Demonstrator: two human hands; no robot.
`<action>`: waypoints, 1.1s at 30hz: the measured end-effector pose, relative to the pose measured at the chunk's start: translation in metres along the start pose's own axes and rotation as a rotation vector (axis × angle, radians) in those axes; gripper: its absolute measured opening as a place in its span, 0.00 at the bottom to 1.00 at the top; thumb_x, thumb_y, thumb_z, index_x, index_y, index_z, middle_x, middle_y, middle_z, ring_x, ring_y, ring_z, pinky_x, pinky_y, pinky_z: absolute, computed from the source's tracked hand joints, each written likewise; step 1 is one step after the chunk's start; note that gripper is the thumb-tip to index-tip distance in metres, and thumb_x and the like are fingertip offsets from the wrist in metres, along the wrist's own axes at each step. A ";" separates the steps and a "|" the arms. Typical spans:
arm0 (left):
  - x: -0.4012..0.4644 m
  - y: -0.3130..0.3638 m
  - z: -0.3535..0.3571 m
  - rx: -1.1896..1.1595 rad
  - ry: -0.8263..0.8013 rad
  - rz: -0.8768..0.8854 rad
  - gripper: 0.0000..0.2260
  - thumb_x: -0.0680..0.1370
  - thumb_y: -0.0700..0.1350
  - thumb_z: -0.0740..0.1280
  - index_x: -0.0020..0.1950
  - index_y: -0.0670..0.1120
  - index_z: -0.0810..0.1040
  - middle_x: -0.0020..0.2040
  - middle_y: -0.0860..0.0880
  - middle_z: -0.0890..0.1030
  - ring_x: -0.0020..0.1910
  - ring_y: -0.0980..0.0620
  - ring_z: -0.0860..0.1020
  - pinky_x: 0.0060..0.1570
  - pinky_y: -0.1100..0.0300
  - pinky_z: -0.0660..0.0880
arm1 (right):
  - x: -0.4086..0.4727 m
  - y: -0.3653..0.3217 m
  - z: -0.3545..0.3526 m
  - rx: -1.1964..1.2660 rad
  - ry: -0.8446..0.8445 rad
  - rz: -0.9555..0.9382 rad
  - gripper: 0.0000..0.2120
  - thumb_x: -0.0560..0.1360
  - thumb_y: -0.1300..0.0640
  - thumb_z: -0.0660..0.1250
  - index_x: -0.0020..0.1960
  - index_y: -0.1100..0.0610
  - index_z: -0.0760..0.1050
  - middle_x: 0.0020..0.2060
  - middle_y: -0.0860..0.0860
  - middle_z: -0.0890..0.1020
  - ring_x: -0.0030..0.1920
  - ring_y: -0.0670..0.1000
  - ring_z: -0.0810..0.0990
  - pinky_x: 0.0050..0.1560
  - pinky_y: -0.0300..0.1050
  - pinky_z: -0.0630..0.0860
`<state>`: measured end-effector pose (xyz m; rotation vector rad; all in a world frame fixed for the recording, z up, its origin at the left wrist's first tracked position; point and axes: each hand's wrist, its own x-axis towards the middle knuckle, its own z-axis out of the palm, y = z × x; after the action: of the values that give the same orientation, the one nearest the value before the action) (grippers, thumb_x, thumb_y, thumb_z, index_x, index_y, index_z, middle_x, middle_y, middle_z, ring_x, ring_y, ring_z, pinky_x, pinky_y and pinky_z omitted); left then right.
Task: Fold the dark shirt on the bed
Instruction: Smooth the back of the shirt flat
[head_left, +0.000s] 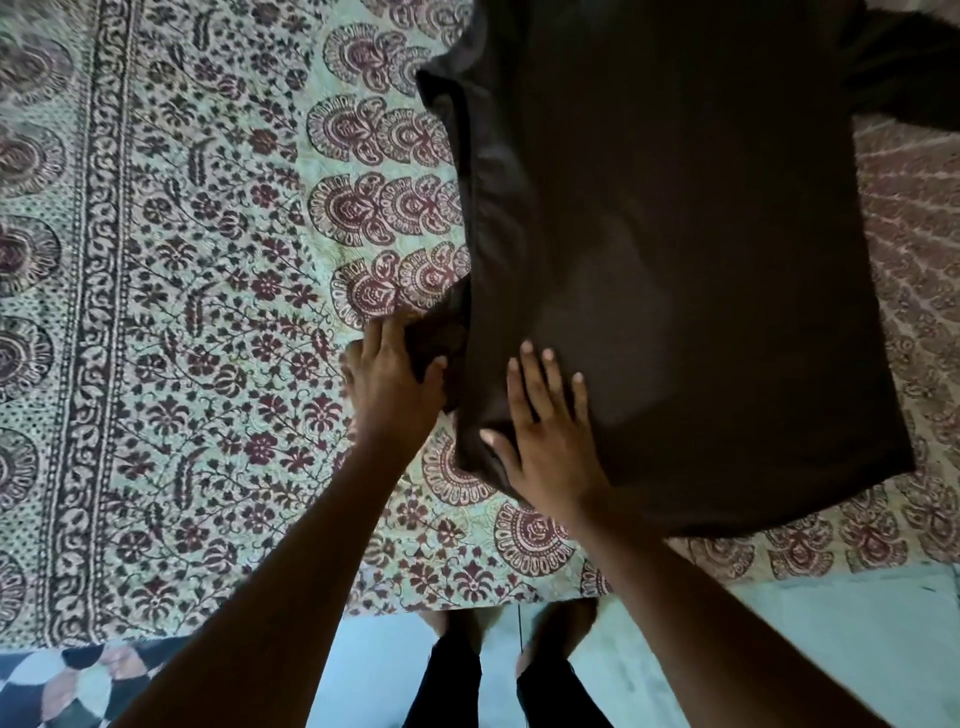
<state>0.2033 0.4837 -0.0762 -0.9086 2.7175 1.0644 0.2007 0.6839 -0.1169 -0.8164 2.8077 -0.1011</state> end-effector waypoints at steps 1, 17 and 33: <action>0.008 0.003 -0.001 0.031 -0.046 -0.023 0.33 0.76 0.49 0.74 0.77 0.48 0.65 0.72 0.45 0.70 0.71 0.39 0.66 0.70 0.32 0.65 | -0.007 -0.002 0.000 0.027 0.010 -0.033 0.35 0.84 0.38 0.52 0.82 0.59 0.55 0.83 0.58 0.50 0.83 0.59 0.48 0.78 0.66 0.54; 0.077 -0.010 -0.123 -0.636 0.482 -0.196 0.08 0.79 0.33 0.66 0.55 0.43 0.76 0.47 0.49 0.80 0.45 0.56 0.78 0.46 0.61 0.78 | 0.209 -0.065 -0.104 1.481 -0.202 0.646 0.22 0.81 0.39 0.63 0.47 0.58 0.80 0.49 0.64 0.85 0.45 0.62 0.87 0.52 0.62 0.84; 0.143 -0.108 -0.179 -0.914 0.566 -0.233 0.11 0.74 0.25 0.63 0.54 0.31 0.79 0.46 0.46 0.82 0.44 0.58 0.81 0.41 0.66 0.78 | 0.337 -0.119 -0.111 2.292 -0.014 0.896 0.21 0.82 0.47 0.64 0.69 0.58 0.74 0.57 0.61 0.84 0.59 0.63 0.82 0.57 0.61 0.80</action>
<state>0.1697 0.2351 -0.0455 -1.8110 2.2854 2.3360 -0.0389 0.4030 -0.0568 0.8752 1.0189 -2.1557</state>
